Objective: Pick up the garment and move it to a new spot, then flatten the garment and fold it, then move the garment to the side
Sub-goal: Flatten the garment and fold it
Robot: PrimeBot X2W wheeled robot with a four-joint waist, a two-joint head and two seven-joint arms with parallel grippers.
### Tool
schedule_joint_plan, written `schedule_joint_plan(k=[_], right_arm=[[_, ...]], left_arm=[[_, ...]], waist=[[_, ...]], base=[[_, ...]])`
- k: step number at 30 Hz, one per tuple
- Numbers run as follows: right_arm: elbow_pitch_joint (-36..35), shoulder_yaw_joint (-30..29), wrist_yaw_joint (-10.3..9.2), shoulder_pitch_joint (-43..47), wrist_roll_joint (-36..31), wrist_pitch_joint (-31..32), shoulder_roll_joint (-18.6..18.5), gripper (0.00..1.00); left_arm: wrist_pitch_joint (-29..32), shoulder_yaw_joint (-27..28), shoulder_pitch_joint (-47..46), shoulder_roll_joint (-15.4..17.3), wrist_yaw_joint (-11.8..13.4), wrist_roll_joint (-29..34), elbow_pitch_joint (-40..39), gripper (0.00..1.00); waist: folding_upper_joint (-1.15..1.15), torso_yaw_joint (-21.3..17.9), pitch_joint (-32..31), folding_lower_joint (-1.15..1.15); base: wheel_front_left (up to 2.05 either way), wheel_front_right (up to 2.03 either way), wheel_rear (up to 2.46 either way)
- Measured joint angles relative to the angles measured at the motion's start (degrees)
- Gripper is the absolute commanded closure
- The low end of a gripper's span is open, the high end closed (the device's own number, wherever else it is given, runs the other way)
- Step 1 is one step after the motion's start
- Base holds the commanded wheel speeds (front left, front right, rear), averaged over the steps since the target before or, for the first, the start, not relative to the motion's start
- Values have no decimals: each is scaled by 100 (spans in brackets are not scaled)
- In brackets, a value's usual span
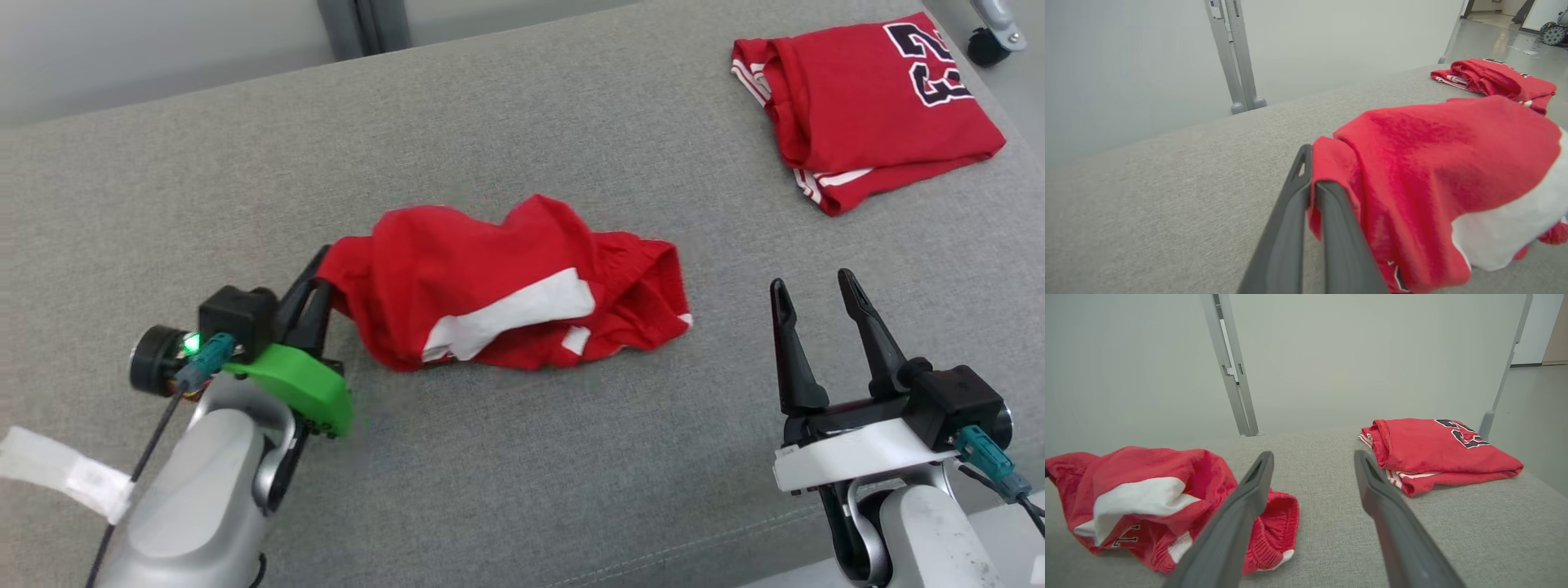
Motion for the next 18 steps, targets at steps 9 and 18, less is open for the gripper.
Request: schedule_joint_plan(k=[9,18], right_arm=[[111,-19,-1,5,2,0,1,0],[158,-48,-1,125,21,0,-34,0]], left_arm=[[0,572,408,208,29,-19,112,0],[-1,1396,1071,66,91,179,-749,0]], waist=[[0,303,-125,0],[0,578,-428,0]], base=[[0,0,0],[0,0,0]])
